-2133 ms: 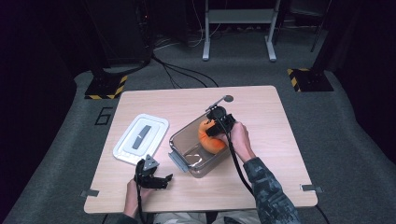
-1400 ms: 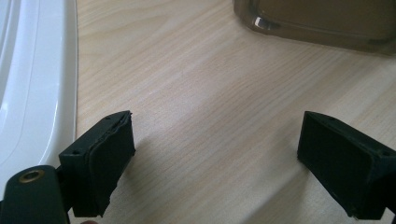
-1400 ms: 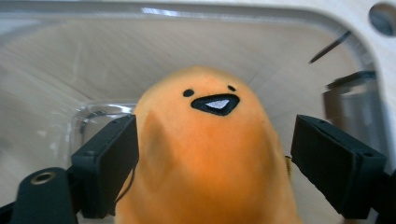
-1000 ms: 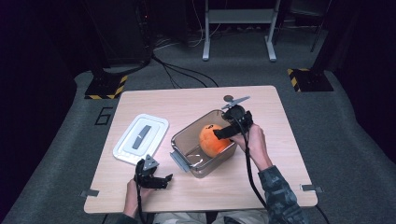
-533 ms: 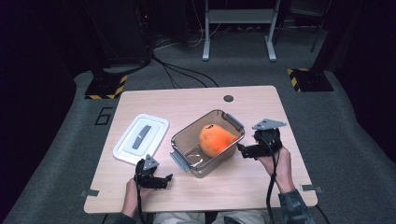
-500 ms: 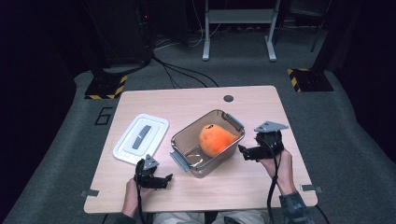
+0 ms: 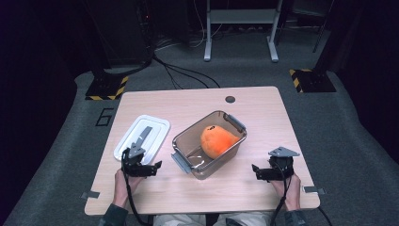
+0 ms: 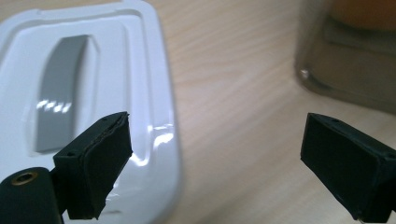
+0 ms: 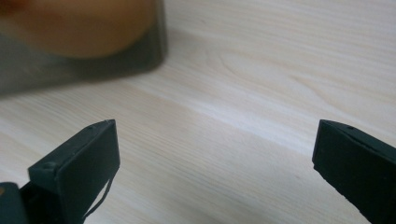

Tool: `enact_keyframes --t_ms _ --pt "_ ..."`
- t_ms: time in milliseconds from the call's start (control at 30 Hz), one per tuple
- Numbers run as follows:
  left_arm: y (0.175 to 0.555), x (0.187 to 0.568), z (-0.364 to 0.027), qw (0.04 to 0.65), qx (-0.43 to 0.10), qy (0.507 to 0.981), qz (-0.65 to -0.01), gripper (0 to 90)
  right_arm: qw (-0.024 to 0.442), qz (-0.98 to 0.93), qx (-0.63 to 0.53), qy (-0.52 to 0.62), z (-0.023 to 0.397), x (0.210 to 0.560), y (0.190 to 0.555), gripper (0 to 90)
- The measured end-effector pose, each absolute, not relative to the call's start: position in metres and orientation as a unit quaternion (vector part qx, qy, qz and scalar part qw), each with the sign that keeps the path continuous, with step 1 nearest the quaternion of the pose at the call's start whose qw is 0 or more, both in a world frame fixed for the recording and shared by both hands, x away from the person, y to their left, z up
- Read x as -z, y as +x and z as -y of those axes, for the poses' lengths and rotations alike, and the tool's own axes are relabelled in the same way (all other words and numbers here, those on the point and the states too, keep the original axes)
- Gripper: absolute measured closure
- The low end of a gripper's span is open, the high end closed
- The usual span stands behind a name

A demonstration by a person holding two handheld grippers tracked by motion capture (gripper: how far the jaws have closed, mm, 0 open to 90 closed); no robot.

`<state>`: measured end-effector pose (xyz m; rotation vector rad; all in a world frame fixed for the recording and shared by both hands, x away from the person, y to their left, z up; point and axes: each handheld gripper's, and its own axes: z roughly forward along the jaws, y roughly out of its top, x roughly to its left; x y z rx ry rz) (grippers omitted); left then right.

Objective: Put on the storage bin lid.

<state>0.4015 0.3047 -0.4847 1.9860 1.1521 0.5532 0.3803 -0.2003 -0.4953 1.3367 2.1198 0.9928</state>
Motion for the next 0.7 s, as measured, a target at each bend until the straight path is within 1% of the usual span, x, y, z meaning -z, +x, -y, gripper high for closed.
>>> enact_keyframes --t_ms 200,300,433,500,567,633,700 --pt "0.428 0.477 -0.326 0.379 -0.225 0.765 -0.470 13.5 0.229 -0.769 -0.343 0.488 0.202 0.514 0.383 0.0" --pt "0.443 0.477 -0.332 0.366 -0.235 0.764 -0.476 14.1 0.235 -0.771 -0.332 0.490 0.200 0.520 0.384 0.0" --pt "0.463 0.480 -0.339 0.353 -0.235 0.765 -0.485 14.5 0.242 -0.773 -0.323 0.490 0.198 0.526 0.384 0.0" --pt "0.472 0.482 -0.341 0.349 -0.231 0.764 -0.491 15.0 0.235 -0.777 -0.320 0.489 0.199 0.528 0.385 0.0" --pt "0.479 0.486 -0.341 0.345 -0.240 0.761 -0.495 15.3 0.239 -0.778 -0.320 0.484 0.199 0.528 0.384 0.0" --pt "0.488 0.491 -0.343 0.338 -0.225 0.765 -0.500 15.7 0.240 -0.778 -0.320 0.485 0.198 0.529 0.383 0.0" --pt "0.493 0.494 -0.345 0.334 -0.224 0.765 -0.503 21.2 0.237 -0.777 -0.322 0.487 0.199 0.529 0.383 0.0"
